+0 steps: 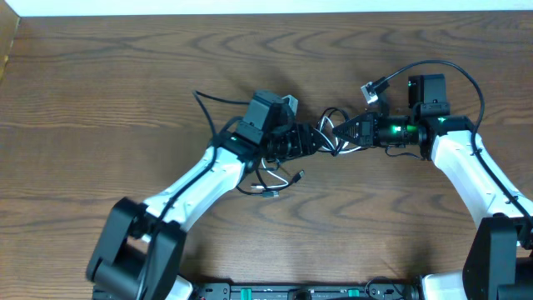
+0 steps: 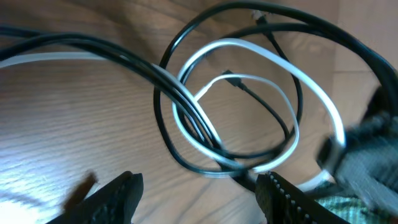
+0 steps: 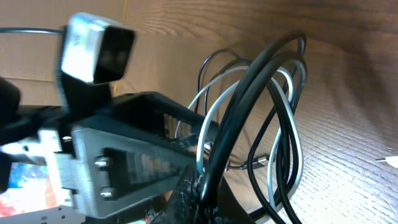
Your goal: Untangle cables
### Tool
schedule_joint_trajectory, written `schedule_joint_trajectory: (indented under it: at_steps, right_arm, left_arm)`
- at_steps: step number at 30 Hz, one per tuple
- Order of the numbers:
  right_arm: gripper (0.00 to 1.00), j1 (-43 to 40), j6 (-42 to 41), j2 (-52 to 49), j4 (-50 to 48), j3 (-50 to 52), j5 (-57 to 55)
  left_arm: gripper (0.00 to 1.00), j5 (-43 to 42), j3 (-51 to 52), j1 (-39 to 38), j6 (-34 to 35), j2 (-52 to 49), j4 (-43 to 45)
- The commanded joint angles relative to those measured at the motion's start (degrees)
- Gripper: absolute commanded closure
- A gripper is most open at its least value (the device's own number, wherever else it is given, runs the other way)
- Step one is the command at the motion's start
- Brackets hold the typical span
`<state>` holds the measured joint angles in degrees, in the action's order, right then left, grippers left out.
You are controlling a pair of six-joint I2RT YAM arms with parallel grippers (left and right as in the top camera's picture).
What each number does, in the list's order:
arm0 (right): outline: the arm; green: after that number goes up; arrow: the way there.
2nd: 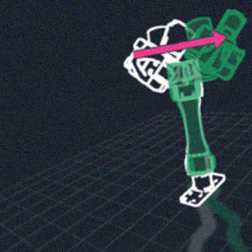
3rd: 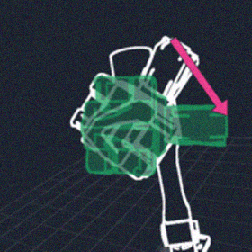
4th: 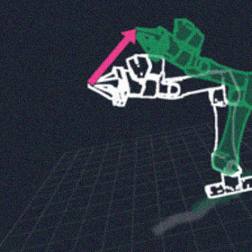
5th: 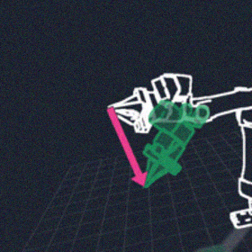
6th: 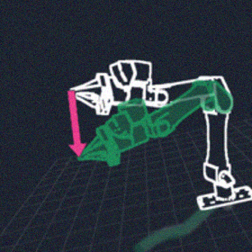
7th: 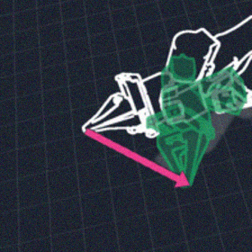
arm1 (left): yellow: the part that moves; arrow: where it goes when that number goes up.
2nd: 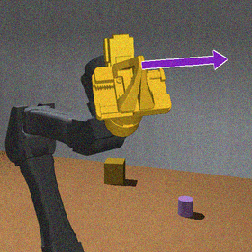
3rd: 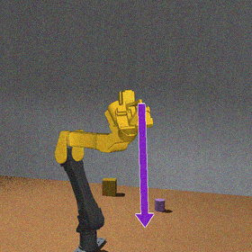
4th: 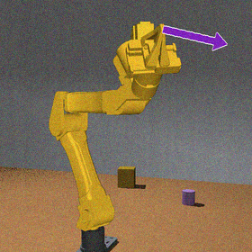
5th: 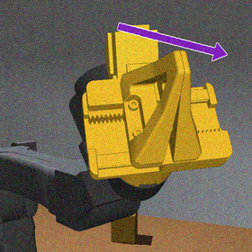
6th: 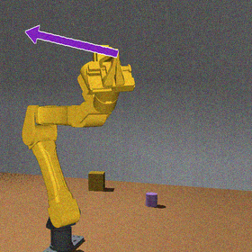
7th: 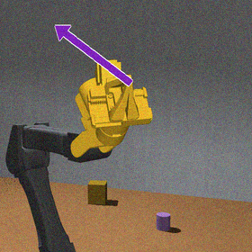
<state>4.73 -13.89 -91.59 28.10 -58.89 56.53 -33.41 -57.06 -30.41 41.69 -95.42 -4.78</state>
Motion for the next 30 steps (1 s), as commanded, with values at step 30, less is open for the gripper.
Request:
schedule_joint_trajectory:
  at_steps: [30]
  right_arm:
    - [0.99, 0.26, -0.22, 1.60, 1.53, -0.31, 0.61]
  left_arm:
    - [0.68, -0.39, -0.33, -3.65, 21.68, -9.88, 11.37]
